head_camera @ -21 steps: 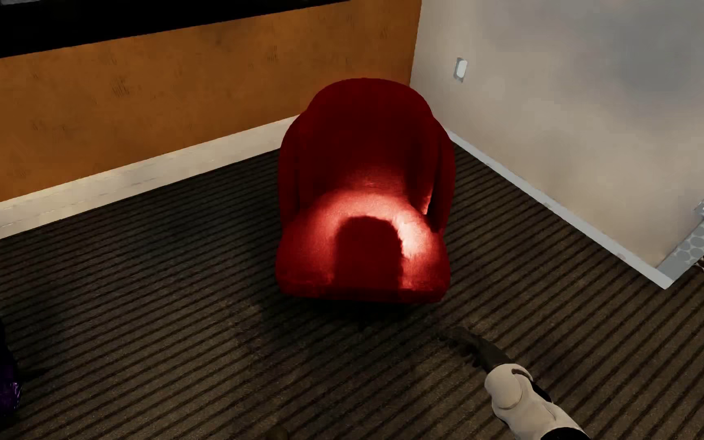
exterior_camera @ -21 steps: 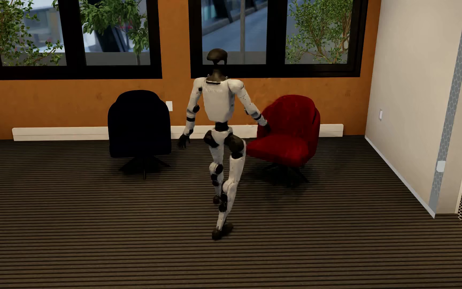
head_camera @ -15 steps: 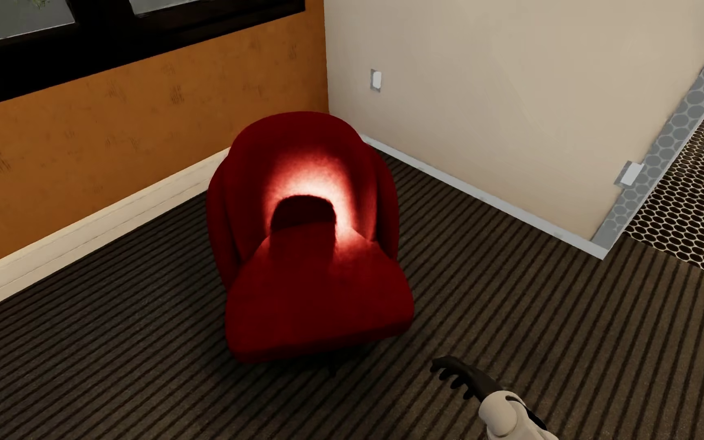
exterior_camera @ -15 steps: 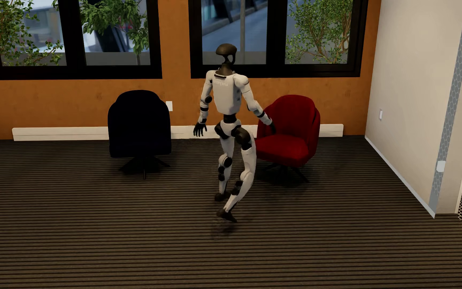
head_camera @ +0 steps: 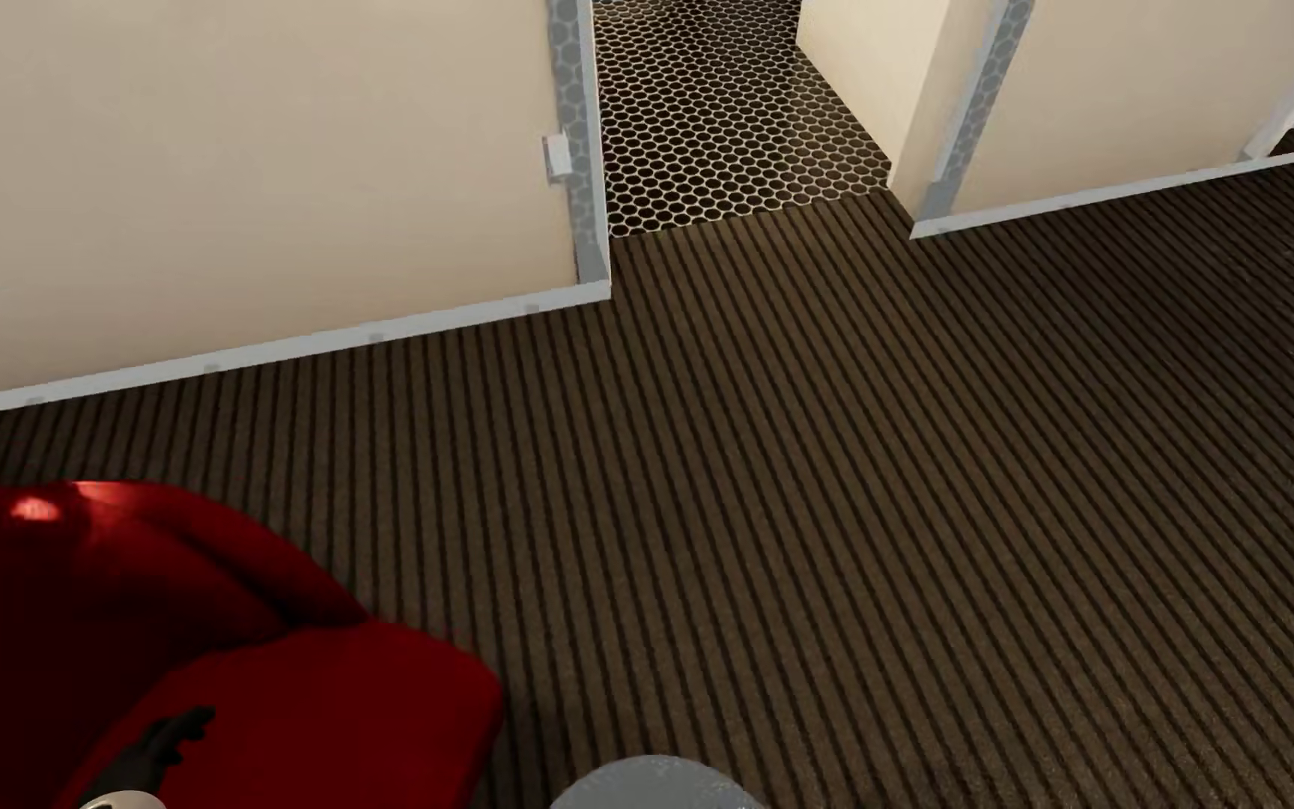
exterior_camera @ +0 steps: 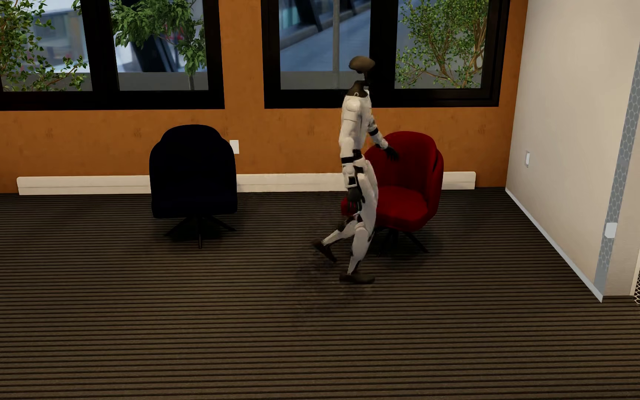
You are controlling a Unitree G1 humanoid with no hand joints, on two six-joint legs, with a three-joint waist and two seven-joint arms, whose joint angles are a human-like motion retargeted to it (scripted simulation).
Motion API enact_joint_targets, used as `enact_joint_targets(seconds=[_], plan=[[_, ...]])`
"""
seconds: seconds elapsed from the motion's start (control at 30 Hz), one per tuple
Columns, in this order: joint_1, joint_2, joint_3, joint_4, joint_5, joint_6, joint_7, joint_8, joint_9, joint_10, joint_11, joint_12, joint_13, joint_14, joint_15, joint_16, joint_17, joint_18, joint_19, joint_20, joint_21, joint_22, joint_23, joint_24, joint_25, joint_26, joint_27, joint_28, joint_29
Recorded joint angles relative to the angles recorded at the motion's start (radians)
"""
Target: Sit on the dark chair
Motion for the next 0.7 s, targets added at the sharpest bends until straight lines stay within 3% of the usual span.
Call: enact_joint_targets(seconds=[0.03,0.07,0.1,0.13,0.17,0.2,0.23,0.27,0.3,0.33,0.37,0.4,0.43,0.47,0.5,0.53,0.6,0.63,0.67,0.7], plan=[[-0.046,0.031,0.006,0.042,0.002,0.004,-0.017,0.012,0.009,0.089,0.007,0.045,-0.025,-0.048,-0.027,-0.028,0.004,0.019,0.009,0.002,0.042,-0.009,-0.009,0.008,-0.001,-0.005,0.007,-0.005,-0.013],[-0.102,0.041,0.011,0.035,-0.010,0.003,-0.093,0.040,0.024,0.114,0.027,0.074,-0.074,-0.072,-0.040,-0.068,0.021,0.024,0.035,0.002,0.063,-0.022,-0.025,0.006,0.043,-0.015,0.001,0.014,-0.038],[-0.149,0.052,0.028,0.020,-0.021,0.010,-0.151,0.077,0.031,0.069,0.023,0.091,-0.107,-0.015,-0.045,-0.118,0.030,0.058,0.064,-0.016,0.076,-0.007,-0.054,0.014,0.036,-0.018,-0.011,0.014,-0.046],[-0.198,0.040,0.037,0.025,-0.031,0.013,-0.195,0.094,0.026,-0.013,0.017,0.089,-0.141,-0.037,-0.061,-0.153,0.044,0.089,0.088,-0.024,0.109,0.012,-0.115,0.015,0.039,-0.010,-0.044,-0.006,-0.045],[-0.204,0.028,0.042,0.032,-0.037,0.014,-0.221,0.105,0.029,-0.145,0.014,0.115,-0.156,-0.091,-0.058,-0.185,0.062,0.083,0.127,-0.020,0.143,0.003,-0.175,0.055,-0.004,0.013,-0.015,-0.003,-0.035],[-0.169,-0.011,0.042,0.021,-0.068,0.010,-0.245,0.123,0.007,-0.374,0.037,0.151,-0.164,-0.019,-0.062,-0.214,0.069,0.121,0.176,-0.034,0.208,-0.021,-0.244,0.066,0.005,-0.009,-0.062,-0.024,-0.013],[-0.158,-0.044,0.033,0.029,-0.067,0.021,-0.284,0.134,0.013,-0.525,0.047,0.150,-0.199,0.024,-0.067,-0.234,0.080,0.071,0.207,-0.030,0.259,-0.023,-0.285,0.092,-0.045,-0.015,-0.092,0.001,-0.006],[-0.161,-0.091,0.018,0.046,-0.034,0.036,-0.368,0.203,-0.016,-0.589,0.041,0.162,-0.206,0.041,-0.050,-0.233,0.100,0.061,0.220,-0.053,0.286,-0.055,-0.332,0.049,-0.039,0.061,-0.092,0.035,0.100],[-0.116,-0.098,0.024,0.072,-0.003,0.037,-0.385,0.274,0.025,-0.563,0.028,0.148,-0.239,-0.009,-0.008,-0.230,0.111,0.004,0.232,-0.036,0.339,-0.059,-0.363,0.062,-0.062,0.051,-0.113,0.028,0.152],[-0.126,-0.185,0.007,0.095,0.002,0.020,-0.290,0.296,0.054,-0.578,0.063,0.121,-0.289,-0.041,0.031,-0.211,0.131,-0.003,0.256,-0.040,0.370,-0.077,-0.388,0.076,-0.069,0.034,-0.113,0.047,0.106],[-0.181,-0.325,-0.018,0.060,-0.024,0.000,-0.205,0.272,0.037,-0.586,0.155,0.120,-0.297,0.005,0.042,-0.198,0.146,0.063,0.281,-0.031,0.364,-0.109,-0.403,0.133,-0.094,0.063,-0.104,0.014,0.099],[-0.200,-0.349,-0.024,0.084,-0.013,-0.014,-0.180,0.269,0.071,-0.518,0.182,0.116,-0.300,-0.081,0.007,-0.164,0.184,0.001,0.232,-0.034,0.352,-0.109,-0.397,0.125,-0.106,-0.040,-0.089,0.041,0.074],[-0.230,-0.365,-0.032,0.054,-0.059,-0.020,-0.207,0.258,0.104,-0.473,0.230,0.110,-0.285,-0.072,-0.041,-0.145,0.187,0.043,0.230,-0.069,0.336,-0.154,-0.415,0.123,-0.098,0.039,-0.001,0.063,0.017],[-0.242,-0.382,-0.017,0.031,-0.090,-0.003,-0.218,0.261,0.127,-0.430,0.319,0.095,-0.276,-0.090,-0.066,-0.166,0.163,0.101,0.234,-0.068,0.330,-0.145,-0.414,0.114,-0.085,0.036,-0.029,0.070,-0.015],[-0.281,-0.408,-0.002,0.035,-0.122,-0.009,-0.202,0.262,0.147,-0.380,0.419,0.076,-0.260,-0.076,-0.091,-0.165,0.145,0.119,0.241,-0.035,0.334,-0.146,-0.416,0.127,-0.084,0.062,-0.010,0.079,-0.046],[-0.339,-0.419,0.004,0.042,-0.154,-0.001,-0.183,0.234,0.156,-0.303,0.478,0.079,-0.253,-0.086,-0.102,-0.188,0.122,0.144,0.251,-0.023,0.342,-0.140,-0.394,0.087,-0.090,0.068,0.002,0.134,-0.085],[-0.471,-0.433,0.023,0.059,-0.203,0.000,-0.214,0.182,0.202,-0.127,0.543,0.065,-0.285,-0.122,-0.095,-0.186,0.091,0.178,0.252,0.005,0.304,-0.145,-0.339,0.074,-0.099,0.063,0.020,0.135,-0.080],[-0.538,-0.446,0.035,0.064,-0.235,-0.012,-0.237,0.170,0.241,-0.040,0.523,0.044,-0.303,-0.157,-0.144,-0.158,0.075,0.163,0.289,0.000,0.267,-0.154,-0.330,0.094,-0.084,0.061,0.035,0.108,-0.076],[-0.624,-0.522,0.041,0.082,-0.246,-0.019,-0.240,0.170,0.265,0.063,0.570,0.037,-0.312,-0.186,-0.189,-0.146,0.059,0.161,0.303,0.018,0.244,-0.165,-0.330,0.128,-0.052,0.095,0.026,0.054,-0.083],[-0.724,-0.653,0.042,0.108,-0.246,-0.027,-0.248,0.180,0.288,0.183,0.696,0.034,-0.328,-0.226,-0.205,-0.110,0.048,0.143,0.341,0.025,0.234,-0.208,-0.323,0.139,-0.035,0.022,0.026,0.026,-0.106]])
